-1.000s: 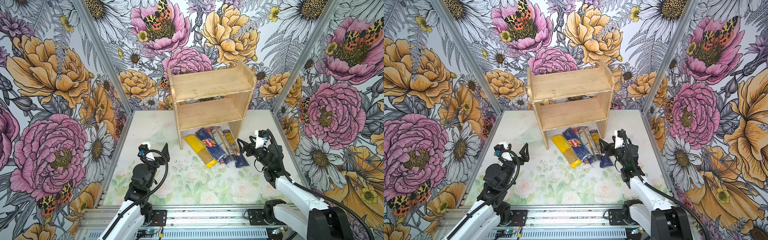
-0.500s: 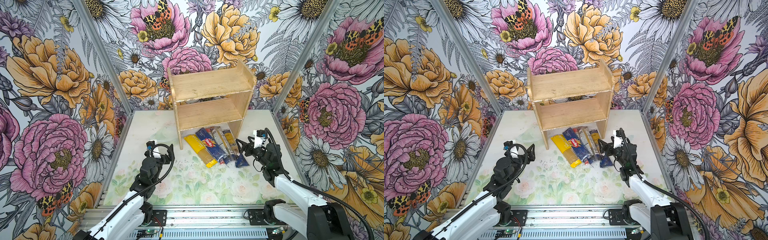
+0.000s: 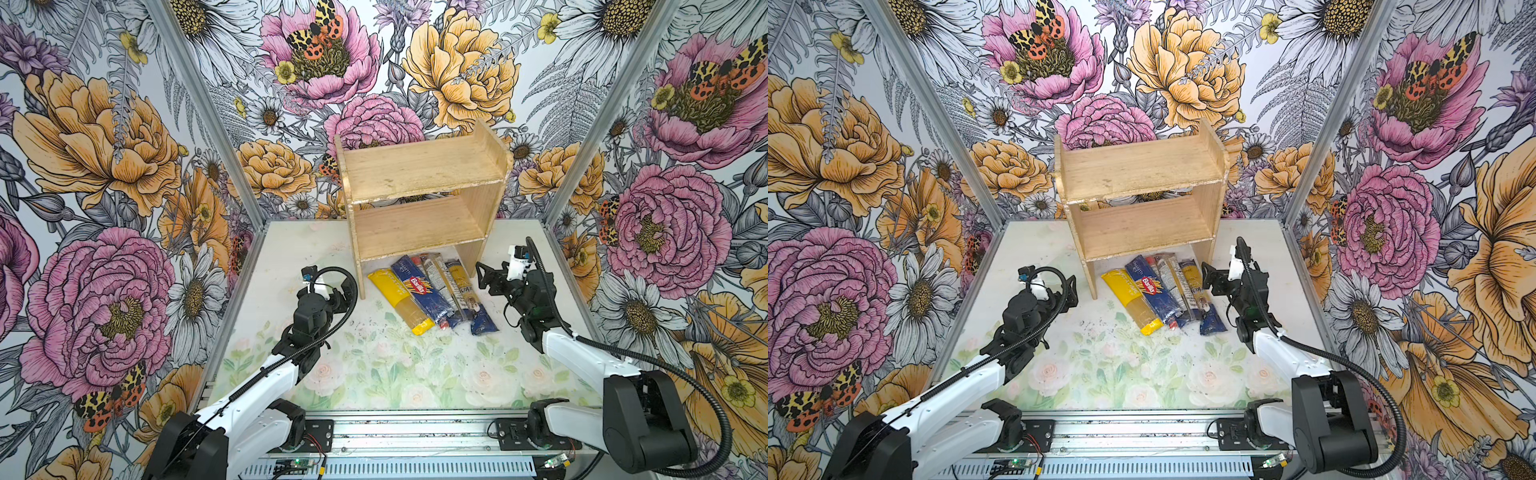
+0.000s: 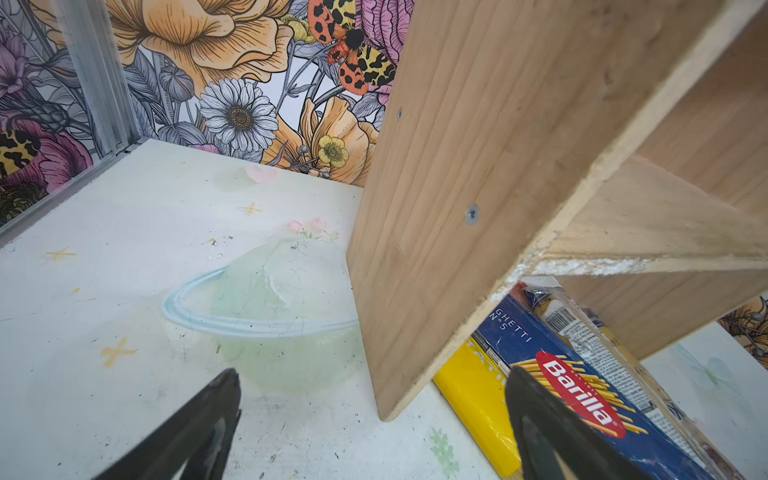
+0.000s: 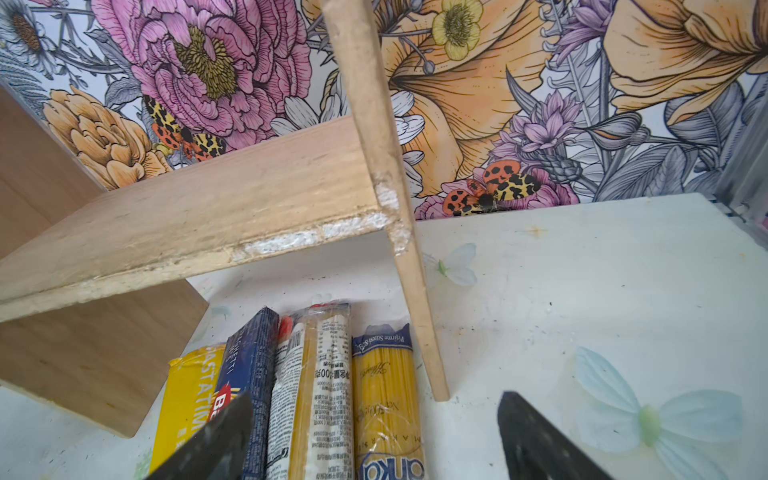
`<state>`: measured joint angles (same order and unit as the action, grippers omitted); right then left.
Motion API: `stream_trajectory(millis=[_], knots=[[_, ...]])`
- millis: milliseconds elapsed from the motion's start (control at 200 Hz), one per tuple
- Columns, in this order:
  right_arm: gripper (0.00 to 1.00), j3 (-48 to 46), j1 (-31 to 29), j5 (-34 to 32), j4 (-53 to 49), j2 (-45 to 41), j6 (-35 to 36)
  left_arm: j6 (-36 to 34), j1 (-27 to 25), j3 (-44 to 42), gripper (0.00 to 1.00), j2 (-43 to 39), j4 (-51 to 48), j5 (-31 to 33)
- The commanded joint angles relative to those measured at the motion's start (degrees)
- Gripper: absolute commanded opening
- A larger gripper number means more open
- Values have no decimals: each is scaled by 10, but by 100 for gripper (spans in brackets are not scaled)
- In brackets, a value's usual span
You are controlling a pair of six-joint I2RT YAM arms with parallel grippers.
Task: Place and organize the pasta boxes and bags onto the shelf
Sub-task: 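Move the right gripper over the pasta packages while the left gripper hovers near the shelf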
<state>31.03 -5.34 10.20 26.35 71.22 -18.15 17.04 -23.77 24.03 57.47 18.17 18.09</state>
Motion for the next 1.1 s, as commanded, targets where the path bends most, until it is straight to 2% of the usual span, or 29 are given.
stream_trajectory(millis=[0, 320, 585, 781, 1096], knots=[[93, 27, 16, -5, 13, 19, -10, 3, -1, 27, 99, 16, 18, 15], [93, 3, 15, 37, 13, 14, -11, 30, -2, 10, 99, 56, 44, 5], [92, -20, -2, 24, 13, 10, -15, 41, -13, -15, 99, 57, 55, 12], [92, -29, -3, -12, 13, 10, -22, 42, -15, -22, 99, 54, 55, 18], [91, -16, -12, 90, 13, 54, -28, 48, -16, -26, 99, 68, 54, 11]])
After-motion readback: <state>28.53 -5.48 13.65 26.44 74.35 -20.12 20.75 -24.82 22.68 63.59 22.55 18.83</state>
